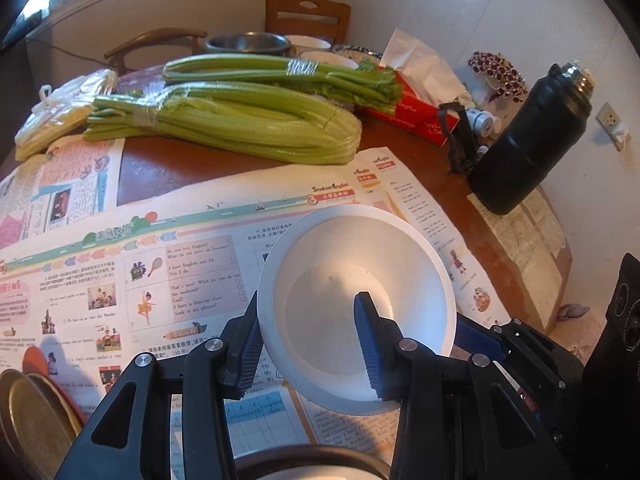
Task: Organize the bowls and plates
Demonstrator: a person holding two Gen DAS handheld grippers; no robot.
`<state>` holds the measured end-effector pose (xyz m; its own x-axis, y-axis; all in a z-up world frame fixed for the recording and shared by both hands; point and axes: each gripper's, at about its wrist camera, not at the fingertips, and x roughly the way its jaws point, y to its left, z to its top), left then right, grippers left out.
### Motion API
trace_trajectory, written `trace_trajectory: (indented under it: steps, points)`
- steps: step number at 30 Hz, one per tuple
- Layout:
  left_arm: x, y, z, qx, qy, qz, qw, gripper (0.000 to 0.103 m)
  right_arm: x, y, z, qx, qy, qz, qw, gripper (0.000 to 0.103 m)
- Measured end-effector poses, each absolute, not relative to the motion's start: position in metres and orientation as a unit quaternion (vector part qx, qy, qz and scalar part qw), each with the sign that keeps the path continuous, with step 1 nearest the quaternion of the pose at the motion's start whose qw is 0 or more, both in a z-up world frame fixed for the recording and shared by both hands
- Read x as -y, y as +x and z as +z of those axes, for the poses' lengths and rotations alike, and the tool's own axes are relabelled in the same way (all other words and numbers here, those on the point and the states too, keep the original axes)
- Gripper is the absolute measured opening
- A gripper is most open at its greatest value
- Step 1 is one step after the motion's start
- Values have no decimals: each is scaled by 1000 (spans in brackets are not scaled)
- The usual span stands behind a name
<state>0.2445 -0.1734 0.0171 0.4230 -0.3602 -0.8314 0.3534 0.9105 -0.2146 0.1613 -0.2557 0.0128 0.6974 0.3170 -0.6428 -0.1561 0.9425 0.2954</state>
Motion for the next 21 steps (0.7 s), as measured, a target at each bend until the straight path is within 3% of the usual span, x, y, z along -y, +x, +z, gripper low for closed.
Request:
trace_trajectory:
  steps: [21]
  points:
    - [147, 204, 55, -456, -19, -209, 865, 44, 239, 130, 47, -331, 93, 148, 927, 52]
